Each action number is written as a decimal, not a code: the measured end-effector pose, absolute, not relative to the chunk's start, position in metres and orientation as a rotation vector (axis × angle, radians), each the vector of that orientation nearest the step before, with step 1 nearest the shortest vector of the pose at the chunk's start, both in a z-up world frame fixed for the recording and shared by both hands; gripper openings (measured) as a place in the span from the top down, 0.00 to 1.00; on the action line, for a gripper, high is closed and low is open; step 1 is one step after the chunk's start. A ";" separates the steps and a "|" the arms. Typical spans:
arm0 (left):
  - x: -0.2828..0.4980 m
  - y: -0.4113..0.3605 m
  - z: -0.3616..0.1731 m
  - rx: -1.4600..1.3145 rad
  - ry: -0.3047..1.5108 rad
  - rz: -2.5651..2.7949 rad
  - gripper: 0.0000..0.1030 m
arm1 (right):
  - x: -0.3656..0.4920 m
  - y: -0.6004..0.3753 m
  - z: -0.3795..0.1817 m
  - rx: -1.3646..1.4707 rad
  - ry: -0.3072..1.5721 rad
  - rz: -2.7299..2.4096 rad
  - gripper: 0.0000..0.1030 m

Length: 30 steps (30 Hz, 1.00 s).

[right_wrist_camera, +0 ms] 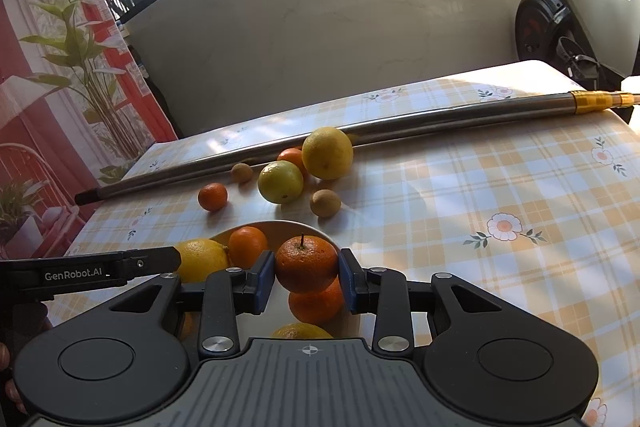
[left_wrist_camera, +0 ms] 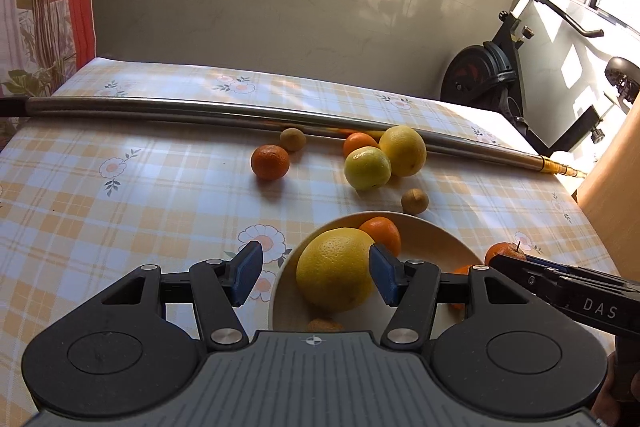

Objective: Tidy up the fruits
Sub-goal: 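Lower the grapefruit onto the plate and open the left tool while the right tool carries the tangerine, then lower the tangerine onto the plate and open the right tool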

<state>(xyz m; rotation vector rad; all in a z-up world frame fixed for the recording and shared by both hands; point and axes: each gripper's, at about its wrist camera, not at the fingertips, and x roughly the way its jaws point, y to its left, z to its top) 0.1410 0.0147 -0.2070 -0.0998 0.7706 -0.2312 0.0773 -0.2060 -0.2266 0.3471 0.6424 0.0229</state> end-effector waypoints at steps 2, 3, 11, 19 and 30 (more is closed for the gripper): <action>0.137 0.018 -0.204 -0.098 0.759 -0.193 0.41 | 0.076 -0.206 -0.227 0.346 0.642 0.014 0.69; 0.135 0.019 -0.203 -0.094 0.753 -0.180 0.41 | 0.075 -0.206 -0.226 0.346 0.639 0.010 0.69; 0.128 0.027 -0.197 -0.095 0.700 -0.143 0.41 | 0.078 -0.221 -0.221 0.352 0.633 -0.044 0.69; 0.129 0.047 -0.198 -0.145 0.696 -0.120 0.41 | 0.085 -0.212 -0.214 0.302 0.647 -0.026 0.69; 0.128 0.066 -0.196 -0.175 0.706 -0.098 0.41 | 0.100 -0.108 -0.229 0.068 0.866 0.348 0.69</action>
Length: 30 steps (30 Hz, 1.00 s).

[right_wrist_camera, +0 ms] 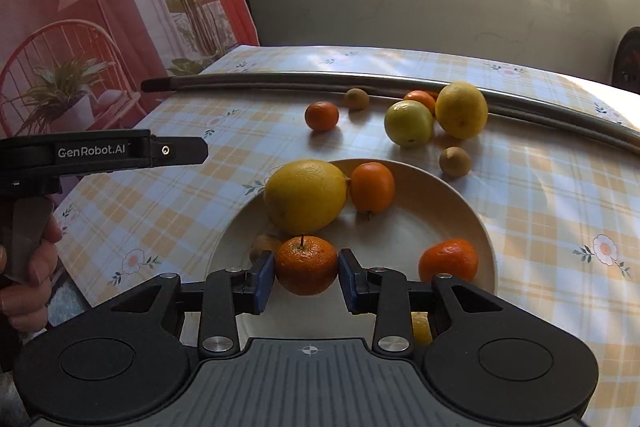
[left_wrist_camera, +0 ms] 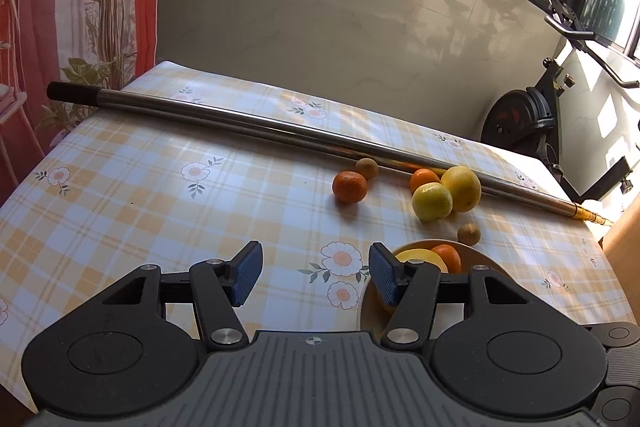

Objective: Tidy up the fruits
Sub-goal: 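Lower the tangerine onto the plate and open the right tool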

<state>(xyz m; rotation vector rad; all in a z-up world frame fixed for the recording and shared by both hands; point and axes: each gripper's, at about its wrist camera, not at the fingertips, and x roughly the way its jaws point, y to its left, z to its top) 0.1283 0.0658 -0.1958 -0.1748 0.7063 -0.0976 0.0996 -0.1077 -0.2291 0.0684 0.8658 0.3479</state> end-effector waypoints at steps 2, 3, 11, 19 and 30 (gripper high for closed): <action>0.128 0.067 -0.196 -0.176 0.703 -0.096 0.41 | 0.100 -0.092 -0.233 0.030 0.899 0.392 0.69; 0.128 0.067 -0.196 -0.178 0.703 -0.095 0.41 | 0.100 -0.087 -0.235 0.015 0.908 0.404 0.69; 0.127 0.068 -0.197 -0.187 0.694 -0.096 0.41 | 0.112 -0.075 -0.240 -0.011 0.909 0.411 0.69; 0.126 0.062 -0.200 -0.159 0.704 -0.093 0.41 | 0.119 -0.075 -0.246 0.011 0.883 0.423 0.68; 0.119 0.057 -0.198 -0.133 0.721 -0.088 0.41 | 0.106 -0.090 -0.246 0.085 0.853 0.419 0.61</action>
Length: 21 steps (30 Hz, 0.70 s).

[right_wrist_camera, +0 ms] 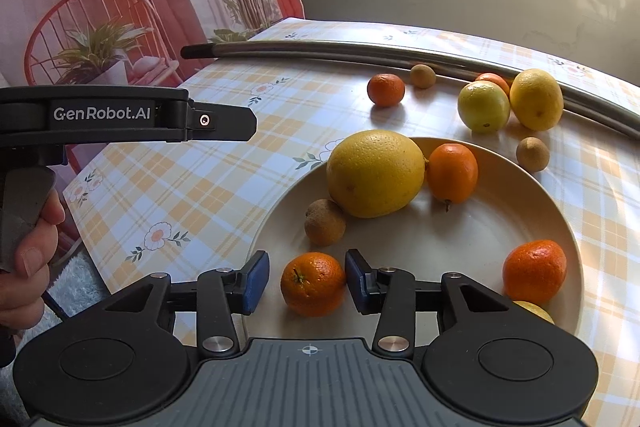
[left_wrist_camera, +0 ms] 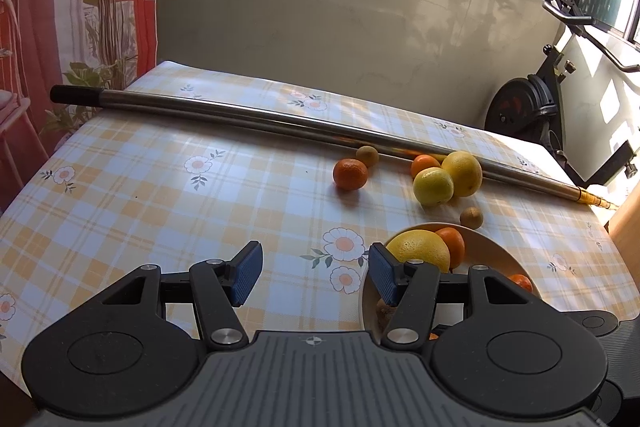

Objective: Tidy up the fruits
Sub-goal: 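Lower the tangerine onto the plate and open the right tool, then grasp a brown kiwi with the right tool while the left tool moves to the pile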

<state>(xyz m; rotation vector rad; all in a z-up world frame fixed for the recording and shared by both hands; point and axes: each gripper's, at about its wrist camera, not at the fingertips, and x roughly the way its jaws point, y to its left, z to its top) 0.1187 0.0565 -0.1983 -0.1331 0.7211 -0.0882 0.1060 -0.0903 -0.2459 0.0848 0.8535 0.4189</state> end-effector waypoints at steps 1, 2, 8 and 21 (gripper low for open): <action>0.118 0.056 -0.198 -0.131 0.721 -0.088 0.41 | 0.104 -0.093 -0.245 0.092 0.847 0.412 0.61; 0.117 0.054 -0.197 -0.129 0.720 -0.089 0.41 | 0.102 -0.096 -0.244 0.100 0.835 0.406 0.61; 0.108 0.048 -0.192 -0.115 0.716 -0.089 0.41 | 0.085 -0.114 -0.230 0.137 0.744 0.349 0.61; 0.094 0.032 -0.179 -0.078 0.701 -0.086 0.41 | 0.054 -0.146 -0.200 0.125 0.575 0.238 0.60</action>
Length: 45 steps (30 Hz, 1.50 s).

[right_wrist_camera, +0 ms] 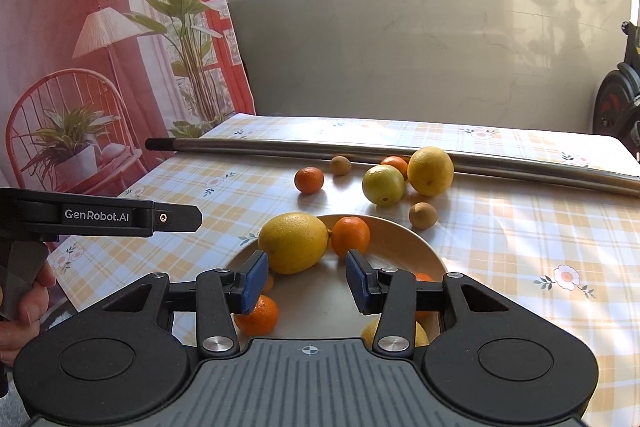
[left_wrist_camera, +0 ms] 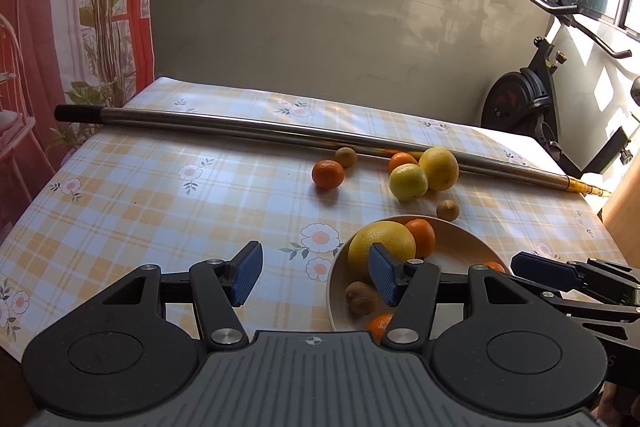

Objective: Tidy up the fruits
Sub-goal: 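Grasp a brown kiwi with the right tool while the left tool moves to the pile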

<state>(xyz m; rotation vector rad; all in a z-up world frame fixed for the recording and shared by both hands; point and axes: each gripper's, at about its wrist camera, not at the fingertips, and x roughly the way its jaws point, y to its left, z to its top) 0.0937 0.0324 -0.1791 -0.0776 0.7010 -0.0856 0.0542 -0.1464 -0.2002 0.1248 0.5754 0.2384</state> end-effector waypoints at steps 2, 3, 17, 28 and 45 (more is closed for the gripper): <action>0.093 0.031 -0.178 -0.074 0.700 -0.086 0.41 | 0.052 -0.152 -0.198 0.140 0.564 0.219 0.60; 0.093 0.032 -0.177 -0.074 0.700 -0.087 0.41 | 0.051 -0.155 -0.198 0.148 0.560 0.208 0.60; 0.117 0.062 -0.145 -0.083 0.640 -0.050 0.41 | 0.065 -0.195 -0.194 0.177 0.526 0.108 0.60; 0.143 0.086 -0.120 -0.067 0.603 -0.025 0.41 | 0.096 -0.216 -0.202 0.124 0.540 0.059 0.60; 0.190 0.069 -0.151 -0.099 0.657 -0.074 0.41 | 0.172 -0.240 -0.245 0.165 0.606 0.169 0.62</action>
